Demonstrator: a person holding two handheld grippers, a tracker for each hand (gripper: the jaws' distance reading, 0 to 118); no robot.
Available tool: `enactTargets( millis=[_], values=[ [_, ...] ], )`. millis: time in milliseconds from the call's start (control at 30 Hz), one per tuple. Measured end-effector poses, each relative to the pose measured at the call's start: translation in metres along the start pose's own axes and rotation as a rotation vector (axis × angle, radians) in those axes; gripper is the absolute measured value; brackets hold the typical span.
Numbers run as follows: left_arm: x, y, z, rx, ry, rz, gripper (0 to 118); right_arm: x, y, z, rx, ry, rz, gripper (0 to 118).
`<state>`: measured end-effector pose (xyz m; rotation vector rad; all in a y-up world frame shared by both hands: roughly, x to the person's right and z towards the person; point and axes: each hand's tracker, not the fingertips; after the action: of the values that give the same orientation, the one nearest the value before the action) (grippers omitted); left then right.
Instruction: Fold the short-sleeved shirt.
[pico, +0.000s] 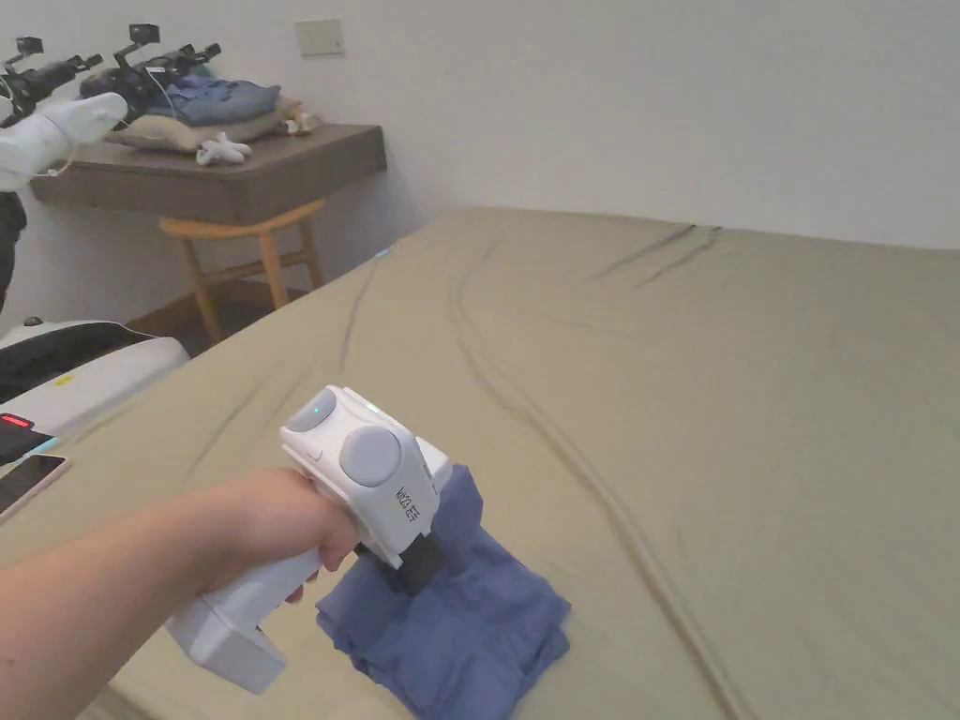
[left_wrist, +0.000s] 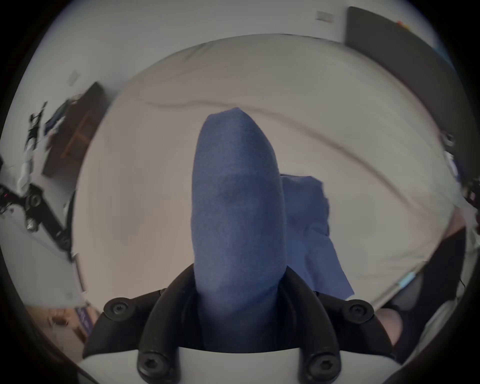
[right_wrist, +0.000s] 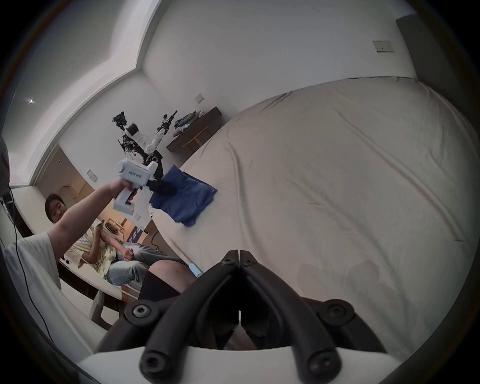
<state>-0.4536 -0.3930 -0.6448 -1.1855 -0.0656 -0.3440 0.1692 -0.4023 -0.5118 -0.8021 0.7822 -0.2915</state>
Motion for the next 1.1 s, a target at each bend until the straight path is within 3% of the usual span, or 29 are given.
enactTargets(
  millis=[200, 400, 433, 467, 533, 633, 833, 867, 900, 933, 967, 1000, 1033, 1100],
  values=[
    [-0.071, -0.01, -0.026, -0.114, 0.027, 0.177, 25, 0.018, -0.009, 0.014, -0.01, -0.085, 0.046, 0],
    [-0.091, -0.018, -0.047, -0.191, 0.121, 0.194, 26, 0.019, -0.008, 0.009, -0.006, -0.125, 0.034, 0],
    [-0.09, -0.02, -0.048, -0.189, 0.131, 0.184, 40, 0.02, -0.008, 0.009, -0.007, -0.128, 0.03, 0],
    [-0.09, -0.024, -0.046, -0.163, 0.143, 0.174, 62, 0.02, -0.009, 0.008, -0.008, -0.126, 0.028, 0],
    [-0.091, -0.028, -0.039, -0.04, 0.118, 0.155, 115, 0.019, -0.009, 0.007, -0.019, -0.129, 0.043, 0],
    [-0.104, -0.032, -0.033, -0.016, 0.084, 0.356, 118, 0.015, -0.009, 0.004, -0.027, -0.135, 0.055, 0],
    [-0.091, -0.031, -0.011, 0.038, 0.188, 0.356, 116, 0.011, -0.006, 0.007, 0.002, -0.141, 0.078, 0],
    [-0.086, -0.03, -0.002, 0.077, 0.155, 0.367, 113, 0.011, -0.005, 0.009, 0.01, -0.147, 0.087, 0],
    [-0.078, -0.029, 0.008, 0.14, 0.095, 0.382, 100, 0.01, -0.005, 0.012, 0.023, -0.155, 0.105, 0],
    [-0.069, -0.027, 0.016, 0.168, 0.078, 0.405, 62, 0.012, -0.004, 0.014, 0.027, -0.158, 0.106, 0],
    [-0.059, -0.024, 0.023, 0.182, 0.084, 0.427, 33, 0.013, -0.004, 0.017, 0.033, -0.169, 0.1, 0],
    [-0.05, -0.021, 0.031, 0.223, 0.094, 0.448, 16, 0.014, -0.004, 0.02, 0.04, -0.178, 0.104, 0],
    [-0.039, -0.019, 0.039, 0.265, 0.101, 0.45, 4, 0.011, -0.004, 0.025, 0.051, -0.19, 0.113, 0],
    [-0.01, -0.015, 0.056, 0.339, 0.097, 0.416, 0, 0.011, -0.006, 0.032, 0.065, -0.203, 0.122, 0]
  ],
)
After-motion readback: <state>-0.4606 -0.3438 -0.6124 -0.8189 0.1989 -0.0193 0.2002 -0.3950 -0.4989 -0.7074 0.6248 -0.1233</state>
